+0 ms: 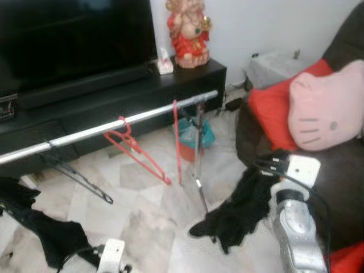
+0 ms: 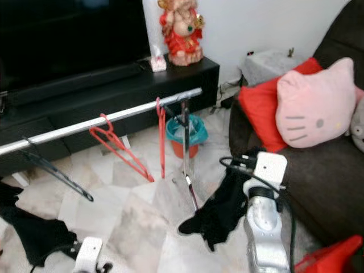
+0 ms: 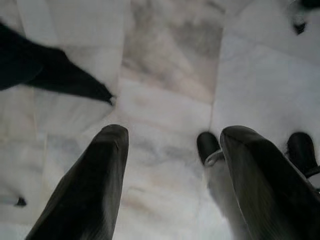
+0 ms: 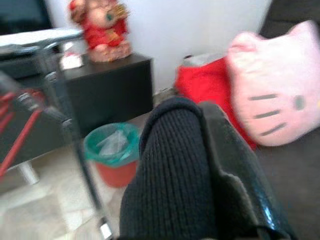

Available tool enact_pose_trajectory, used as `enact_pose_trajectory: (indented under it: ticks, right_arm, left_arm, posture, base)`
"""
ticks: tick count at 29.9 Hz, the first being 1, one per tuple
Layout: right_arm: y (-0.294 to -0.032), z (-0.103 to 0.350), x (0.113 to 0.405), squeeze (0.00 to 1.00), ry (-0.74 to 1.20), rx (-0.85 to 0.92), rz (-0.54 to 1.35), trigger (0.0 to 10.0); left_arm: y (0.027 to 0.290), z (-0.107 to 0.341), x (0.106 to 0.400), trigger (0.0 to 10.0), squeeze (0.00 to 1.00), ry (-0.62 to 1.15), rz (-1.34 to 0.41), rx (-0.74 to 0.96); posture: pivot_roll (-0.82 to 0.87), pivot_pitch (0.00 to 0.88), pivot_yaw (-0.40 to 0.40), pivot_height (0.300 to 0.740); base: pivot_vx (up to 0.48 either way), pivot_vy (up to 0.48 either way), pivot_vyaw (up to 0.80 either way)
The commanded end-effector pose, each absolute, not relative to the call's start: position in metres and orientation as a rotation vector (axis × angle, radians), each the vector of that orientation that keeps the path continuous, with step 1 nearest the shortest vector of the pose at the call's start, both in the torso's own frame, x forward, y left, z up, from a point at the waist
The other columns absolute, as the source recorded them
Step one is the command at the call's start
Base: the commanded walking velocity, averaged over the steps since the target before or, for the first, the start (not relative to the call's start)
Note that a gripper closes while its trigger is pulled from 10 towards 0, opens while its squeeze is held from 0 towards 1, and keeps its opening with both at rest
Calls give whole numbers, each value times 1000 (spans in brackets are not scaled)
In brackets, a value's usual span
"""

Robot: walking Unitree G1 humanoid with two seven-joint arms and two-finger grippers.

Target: Hang hanger

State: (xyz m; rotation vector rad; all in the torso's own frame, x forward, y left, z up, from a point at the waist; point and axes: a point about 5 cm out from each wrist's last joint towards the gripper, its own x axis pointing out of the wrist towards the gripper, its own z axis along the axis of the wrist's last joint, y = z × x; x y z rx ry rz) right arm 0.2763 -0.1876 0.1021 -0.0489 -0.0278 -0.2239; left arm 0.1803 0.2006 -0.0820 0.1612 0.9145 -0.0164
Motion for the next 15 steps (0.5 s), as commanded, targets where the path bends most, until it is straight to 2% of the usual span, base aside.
enact_pose_trajectory:
  ticks: [1,8,15]
  right_arm:
    - [-195,105,277,0,-30,-60,-255,10000]
    - [-197,106,276,0,-34,-88,-259,10000]
    - [-196,108,276,0,-42,-93,-260,10000]
  left_arm:
    - [200,-84,177,10000,0,928,-19,166]
    - [203,-85,174,10000,0,937,-18,166]
    - [202,-85,174,10000,0,940,-19,171]
  posture:
    - [-161,0,47,740]
    - [-161,0,47,740]
    - [-161,0,48,740]
  base:
    - [0,0,0]
    - [0,0,0]
    - [0,0,755]
